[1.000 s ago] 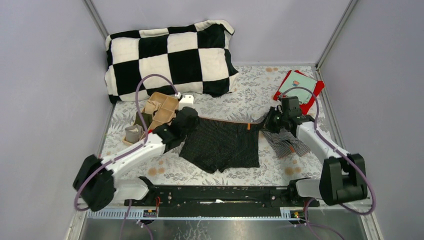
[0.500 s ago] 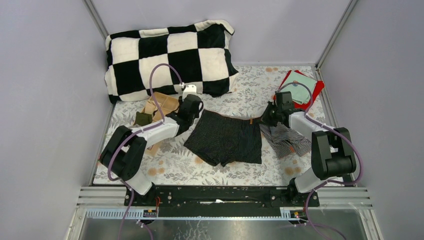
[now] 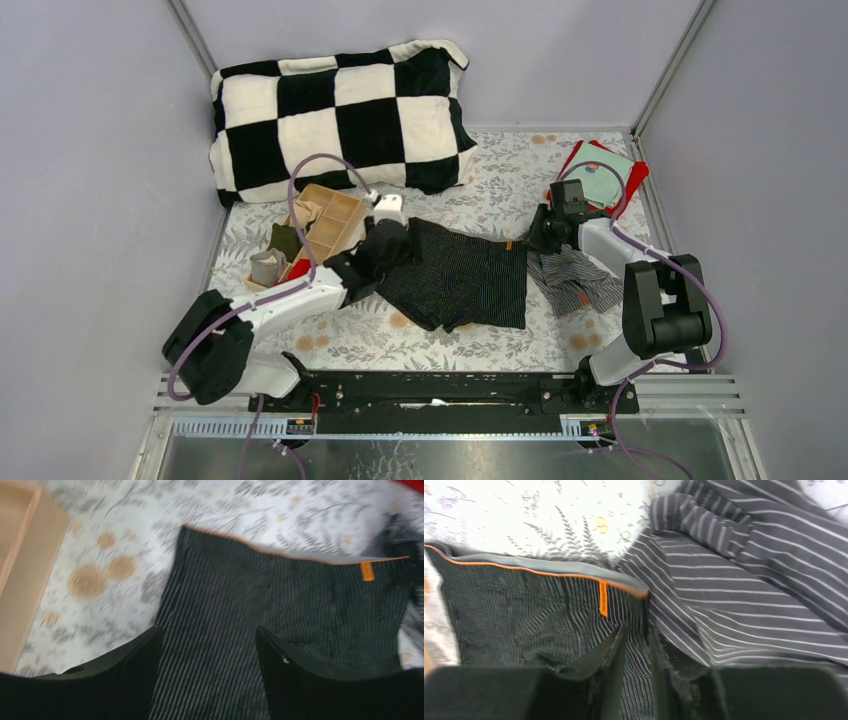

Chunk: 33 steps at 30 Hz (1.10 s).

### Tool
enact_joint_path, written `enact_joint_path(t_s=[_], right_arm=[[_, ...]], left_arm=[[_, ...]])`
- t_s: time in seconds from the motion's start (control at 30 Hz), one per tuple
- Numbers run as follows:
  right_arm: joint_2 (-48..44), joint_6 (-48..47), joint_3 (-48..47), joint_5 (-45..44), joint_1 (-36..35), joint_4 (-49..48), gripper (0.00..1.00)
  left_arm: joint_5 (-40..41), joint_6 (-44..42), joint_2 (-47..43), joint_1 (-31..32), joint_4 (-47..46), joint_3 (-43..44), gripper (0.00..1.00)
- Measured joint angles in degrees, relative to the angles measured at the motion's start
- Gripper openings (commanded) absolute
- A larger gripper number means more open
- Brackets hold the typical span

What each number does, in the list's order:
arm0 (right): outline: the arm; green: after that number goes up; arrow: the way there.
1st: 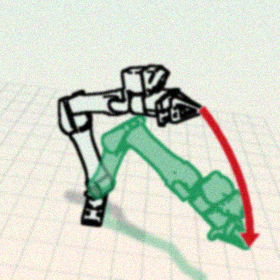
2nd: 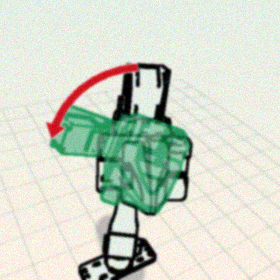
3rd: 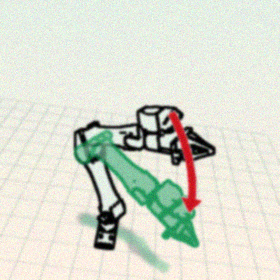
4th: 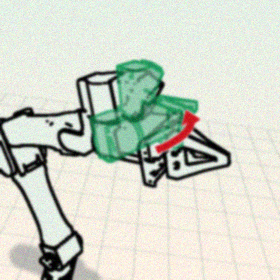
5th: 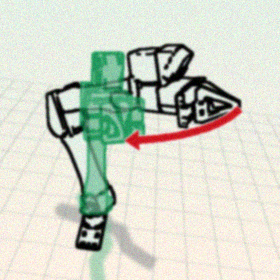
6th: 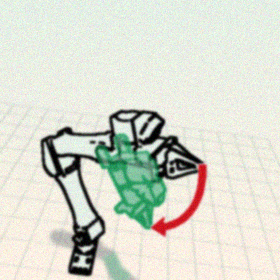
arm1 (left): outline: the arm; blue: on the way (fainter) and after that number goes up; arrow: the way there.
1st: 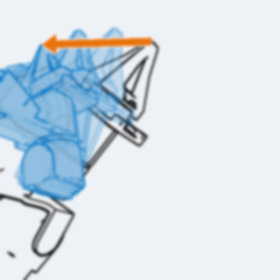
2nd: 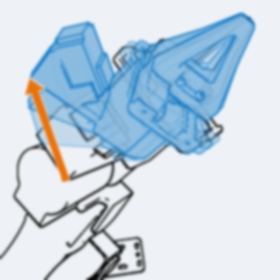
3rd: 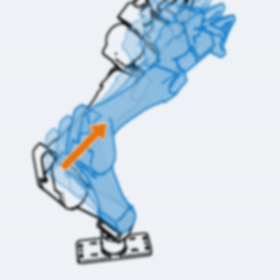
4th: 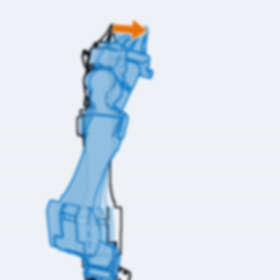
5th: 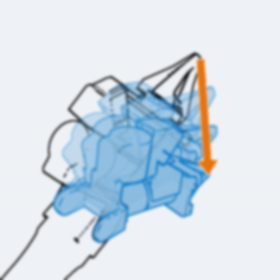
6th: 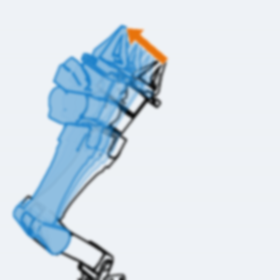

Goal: Roll the underwear
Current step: Flatten out the underwear at the center of the board, then fold the underwear at the center of the board.

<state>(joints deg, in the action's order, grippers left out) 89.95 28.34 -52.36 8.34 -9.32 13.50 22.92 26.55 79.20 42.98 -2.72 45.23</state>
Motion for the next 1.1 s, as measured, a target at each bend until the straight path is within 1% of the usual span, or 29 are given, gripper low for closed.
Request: enact_joint_path(t_s=[0.07,0.13,0.2,0.3,0.43,0.5,0.6,0.7,0.73,0.83,0.93,1.1], right_arm=[[-0.13,-0.48,-0.31,-1.70,0.00,1.73,0.46],[-0.66,-1.07,-1.22,-3.41,-0.22,4.11,0.52],[-1.29,-1.49,-3.58,-6.56,-1.25,7.02,0.55],[-1.27,-1.49,-10.73,-11.04,-5.92,11.08,0.56],[0.68,0.22,-21.40,-12.96,-14.40,12.33,0.55],[3.89,1.70,-27.06,-13.46,-18.91,12.28,0.55],[11.45,3.76,-34.69,-13.51,-24.39,12.63,0.55],[22.23,5.70,-42.95,-13.75,-28.72,14.27,0.55],[23.12,5.86,-43.56,-13.73,-29.00,14.27,0.55],[31.76,6.75,-51.19,-14.34,-30.97,17.55,0.54],[37.99,6.95,-57.90,-15.37,-31.91,20.20,0.52],[43.98,6.86,-65.94,-16.39,-32.70,23.37,0.47]], left_arm=[[1.03,2.73,-2.14,-0.22,1.49,-3.63,0.75],[2.56,5.53,-4.63,-1.20,4.87,-6.36,0.76],[3.48,7.85,-7.04,-3.15,8.00,-7.74,0.76],[2.95,9.49,-9.99,-7.13,8.96,-9.11,0.76],[0.83,10.25,-12.11,-10.19,8.92,-11.69,0.73],[-1.27,10.27,-12.24,-10.21,8.72,-12.87,0.71],[-4.15,10.29,-12.26,-10.19,8.70,-14.71,0.69],[-6.08,10.27,-12.28,-10.21,8.70,-15.80,0.68],[-6.43,10.27,-12.31,-10.21,8.70,-16.02,0.67],[-7.39,10.25,-12.33,-10.21,8.61,-16.52,0.67],[-8.44,10.19,-12.31,-10.21,8.57,-16.87,0.67],[-9.03,10.12,-11.15,-10.21,8.44,-16.87,0.65]])
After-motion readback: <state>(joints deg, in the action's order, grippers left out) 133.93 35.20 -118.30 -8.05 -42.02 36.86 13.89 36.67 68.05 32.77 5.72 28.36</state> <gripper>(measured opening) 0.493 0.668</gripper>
